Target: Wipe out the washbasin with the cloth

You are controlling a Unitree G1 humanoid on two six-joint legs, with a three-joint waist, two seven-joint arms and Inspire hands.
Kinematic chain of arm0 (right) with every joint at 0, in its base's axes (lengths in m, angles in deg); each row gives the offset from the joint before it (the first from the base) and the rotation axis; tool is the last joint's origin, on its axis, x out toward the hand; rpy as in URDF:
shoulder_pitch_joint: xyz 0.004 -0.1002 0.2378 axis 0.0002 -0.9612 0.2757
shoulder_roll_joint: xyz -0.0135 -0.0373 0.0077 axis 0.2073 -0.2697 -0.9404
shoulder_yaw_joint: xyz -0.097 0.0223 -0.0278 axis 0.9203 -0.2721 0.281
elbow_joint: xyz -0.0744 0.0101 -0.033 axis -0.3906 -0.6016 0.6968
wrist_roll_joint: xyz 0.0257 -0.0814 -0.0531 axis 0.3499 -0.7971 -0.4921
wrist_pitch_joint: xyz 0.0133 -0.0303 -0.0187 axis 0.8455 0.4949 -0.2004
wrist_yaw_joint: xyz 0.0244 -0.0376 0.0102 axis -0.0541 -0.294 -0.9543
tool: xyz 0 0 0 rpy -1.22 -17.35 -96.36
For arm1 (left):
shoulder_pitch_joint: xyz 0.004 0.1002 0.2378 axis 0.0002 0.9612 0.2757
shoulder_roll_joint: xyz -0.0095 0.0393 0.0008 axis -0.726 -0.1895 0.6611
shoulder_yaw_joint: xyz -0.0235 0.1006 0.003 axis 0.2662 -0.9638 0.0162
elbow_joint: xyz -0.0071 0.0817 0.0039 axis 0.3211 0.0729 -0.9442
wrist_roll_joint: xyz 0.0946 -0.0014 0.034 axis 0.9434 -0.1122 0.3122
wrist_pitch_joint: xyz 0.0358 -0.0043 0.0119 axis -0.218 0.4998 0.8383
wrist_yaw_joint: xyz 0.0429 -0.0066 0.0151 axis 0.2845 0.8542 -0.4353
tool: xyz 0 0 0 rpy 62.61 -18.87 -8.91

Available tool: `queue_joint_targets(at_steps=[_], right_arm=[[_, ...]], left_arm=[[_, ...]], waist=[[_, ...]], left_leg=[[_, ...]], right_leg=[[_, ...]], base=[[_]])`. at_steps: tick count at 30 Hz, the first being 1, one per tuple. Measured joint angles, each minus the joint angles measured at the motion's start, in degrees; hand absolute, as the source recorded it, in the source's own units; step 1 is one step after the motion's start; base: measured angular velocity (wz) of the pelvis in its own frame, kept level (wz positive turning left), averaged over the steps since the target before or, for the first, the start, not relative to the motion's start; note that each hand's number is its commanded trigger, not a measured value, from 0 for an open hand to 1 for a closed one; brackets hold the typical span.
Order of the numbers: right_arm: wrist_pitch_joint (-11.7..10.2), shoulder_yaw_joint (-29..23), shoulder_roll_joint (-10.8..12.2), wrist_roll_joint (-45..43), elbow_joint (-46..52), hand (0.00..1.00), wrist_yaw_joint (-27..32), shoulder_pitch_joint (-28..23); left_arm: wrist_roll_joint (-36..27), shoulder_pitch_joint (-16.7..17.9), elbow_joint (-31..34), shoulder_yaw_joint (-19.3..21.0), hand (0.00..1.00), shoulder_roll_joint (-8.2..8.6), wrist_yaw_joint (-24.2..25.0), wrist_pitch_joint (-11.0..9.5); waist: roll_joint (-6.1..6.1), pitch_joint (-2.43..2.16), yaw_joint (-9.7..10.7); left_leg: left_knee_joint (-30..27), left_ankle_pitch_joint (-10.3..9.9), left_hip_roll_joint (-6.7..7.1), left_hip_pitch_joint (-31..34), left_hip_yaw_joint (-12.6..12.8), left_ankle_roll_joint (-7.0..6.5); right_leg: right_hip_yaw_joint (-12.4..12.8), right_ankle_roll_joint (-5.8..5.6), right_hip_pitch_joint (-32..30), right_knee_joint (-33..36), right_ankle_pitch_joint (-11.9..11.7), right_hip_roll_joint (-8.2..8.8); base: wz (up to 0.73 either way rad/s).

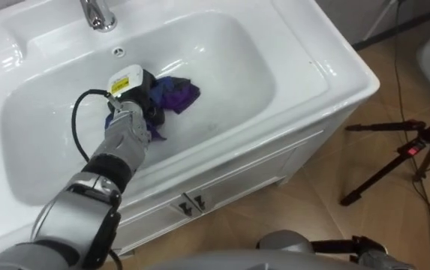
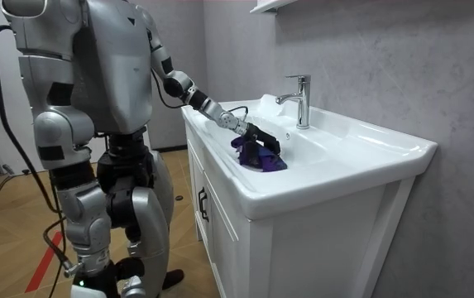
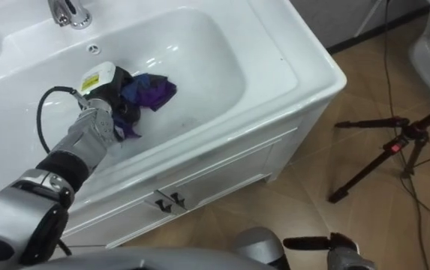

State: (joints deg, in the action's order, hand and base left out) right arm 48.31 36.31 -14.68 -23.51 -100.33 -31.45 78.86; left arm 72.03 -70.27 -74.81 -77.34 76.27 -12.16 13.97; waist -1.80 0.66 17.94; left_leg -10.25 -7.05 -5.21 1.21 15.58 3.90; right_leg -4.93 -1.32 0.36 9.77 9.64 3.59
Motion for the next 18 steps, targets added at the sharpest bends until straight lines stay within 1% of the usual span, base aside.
queue_joint_targets(at_steps=[3, 5, 6, 7, 9, 10, 13, 18], right_arm=[[-0.03, 0.83, -0.06, -0.55, -0.70, 0.00, -0.27, -0.02], [-0.01, 0.88, 0.00, -1.08, -1.15, 0.00, -0.48, 0.07], [-0.02, 0.88, 0.00, -1.13, -1.31, 0.00, -0.47, 0.18], [-0.06, 0.99, -0.04, -1.04, -1.33, 0.00, -0.45, 0.35], [-0.07, 2.22, 0.00, -0.62, -1.33, 0.00, -0.44, 0.57], [-0.06, 2.67, 0.07, -0.15, -1.30, 0.00, -0.44, 0.75], [-0.12, 4.32, 0.17, 1.84, -0.99, 0.00, -0.46, 1.40], [-0.51, 5.53, 0.18, 5.60, -0.74, 0.00, -0.85, 2.10]], left_arm=[[-0.97, -0.08, 2.34, -2.66, 1.00, 0.04, 0.81, 0.27], [-0.90, -0.07, 5.49, -3.80, 1.00, 0.47, 2.43, 0.25], [-0.90, 0.02, 7.35, -5.01, 1.00, 1.04, 3.11, 0.21], [-0.94, 0.00, 9.11, -6.27, 1.00, 1.18, 3.77, 0.19], [-1.09, -0.02, 11.63, -7.66, 1.00, 1.68, 4.23, 0.13], [-1.31, -0.04, 13.48, -8.07, 1.00, 1.79, 4.89, 0.12], [-2.31, -0.05, 17.23, -9.34, 1.00, 1.94, 6.03, 0.10], [-5.10, -0.03, 22.76, -10.85, 1.00, 2.02, 7.92, 0.13]], waist=[[-0.07, -0.04, 0.89], [-0.05, 0.09, 0.97], [-0.01, 0.15, 1.14], [-0.10, 0.22, 1.28], [-0.30, 0.18, 1.31], [-0.54, 0.13, 1.25], [-0.99, 0.18, 0.93], [-0.99, 0.19, 0.58]], left_leg=[[-0.02, -0.01, 0.04, 0.05, 0.16, -0.02], [-0.02, -0.02, 0.06, 0.25, 0.13, -0.03], [-0.03, -0.04, 0.08, 0.30, 0.13, -0.07], [-0.10, -0.07, 0.08, 0.46, 0.13, -0.12], [-0.32, -0.08, 0.07, 0.90, 0.11, -0.12], [-0.51, -0.08, 0.06, 1.32, 0.12, -0.12], [-0.48, -0.08, 0.06, 1.73, 0.11, -0.13], [-0.47, -0.12, 0.06, 2.66, -0.14, -0.19]], right_leg=[[-0.21, -0.04, 0.05, 0.06, -0.02, 0.14], [-0.28, -0.04, -0.13, 0.05, -0.02, 0.16], [-0.28, -0.06, -0.15, -0.06, -0.01, 0.17], [-0.30, -0.08, -0.24, -0.13, 0.01, 0.18], [-0.31, -0.08, -0.58, -0.12, 0.01, 0.19], [-0.38, -0.08, -0.87, -0.08, 0.01, 0.20], [-0.48, -0.08, -1.01, -0.06, 0.00, 0.23], [-1.63, -0.08, -1.32, -0.02, 0.00, 0.34]], base=[[0.00], [0.00], [0.00], [0.00], [0.00], [0.00], [0.00], [0.10]])
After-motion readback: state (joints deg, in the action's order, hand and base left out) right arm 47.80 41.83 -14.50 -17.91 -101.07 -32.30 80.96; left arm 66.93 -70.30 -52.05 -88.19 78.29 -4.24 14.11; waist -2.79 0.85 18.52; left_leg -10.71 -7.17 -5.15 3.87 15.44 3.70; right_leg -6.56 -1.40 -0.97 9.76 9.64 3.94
